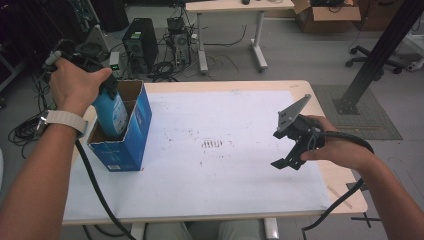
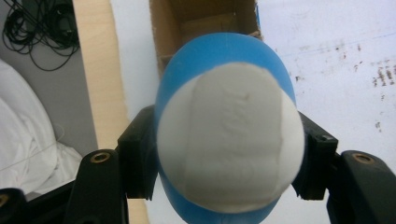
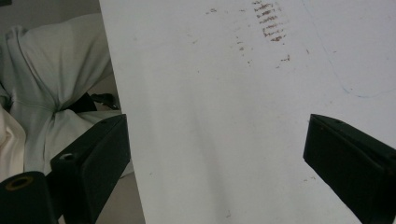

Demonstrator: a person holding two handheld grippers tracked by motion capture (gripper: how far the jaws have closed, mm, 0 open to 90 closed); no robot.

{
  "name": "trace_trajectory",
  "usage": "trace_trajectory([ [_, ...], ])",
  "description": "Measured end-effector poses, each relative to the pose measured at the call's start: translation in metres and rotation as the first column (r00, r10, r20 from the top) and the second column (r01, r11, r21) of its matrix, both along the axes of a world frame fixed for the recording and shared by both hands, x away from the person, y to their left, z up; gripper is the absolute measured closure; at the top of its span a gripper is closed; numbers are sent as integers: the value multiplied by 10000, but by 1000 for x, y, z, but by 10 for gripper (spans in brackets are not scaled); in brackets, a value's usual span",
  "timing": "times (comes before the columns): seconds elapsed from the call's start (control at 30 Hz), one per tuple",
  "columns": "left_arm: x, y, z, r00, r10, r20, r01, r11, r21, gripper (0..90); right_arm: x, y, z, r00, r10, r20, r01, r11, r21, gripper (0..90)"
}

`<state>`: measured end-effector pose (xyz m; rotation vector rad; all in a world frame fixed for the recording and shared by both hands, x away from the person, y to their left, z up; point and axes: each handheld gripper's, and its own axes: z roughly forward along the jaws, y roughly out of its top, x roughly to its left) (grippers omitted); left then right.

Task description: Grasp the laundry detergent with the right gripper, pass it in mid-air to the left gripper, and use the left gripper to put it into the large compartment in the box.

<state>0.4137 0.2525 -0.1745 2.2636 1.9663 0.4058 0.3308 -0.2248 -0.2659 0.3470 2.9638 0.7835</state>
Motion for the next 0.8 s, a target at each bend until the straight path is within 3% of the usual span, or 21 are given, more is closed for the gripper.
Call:
trace_trajectory([
  [0.3, 3, 8, -38, 9999, 69, -84, -70, 9999, -104, 378, 0, -2, -3, 9999, -99, -114, 98, 9999, -97, 73],
  [0.8, 6, 9, -84, 9998, -25, -220, 23, 10000, -89, 378, 3, 0, -8, 9996, -158, -238, 155, 9998, -146, 73],
])
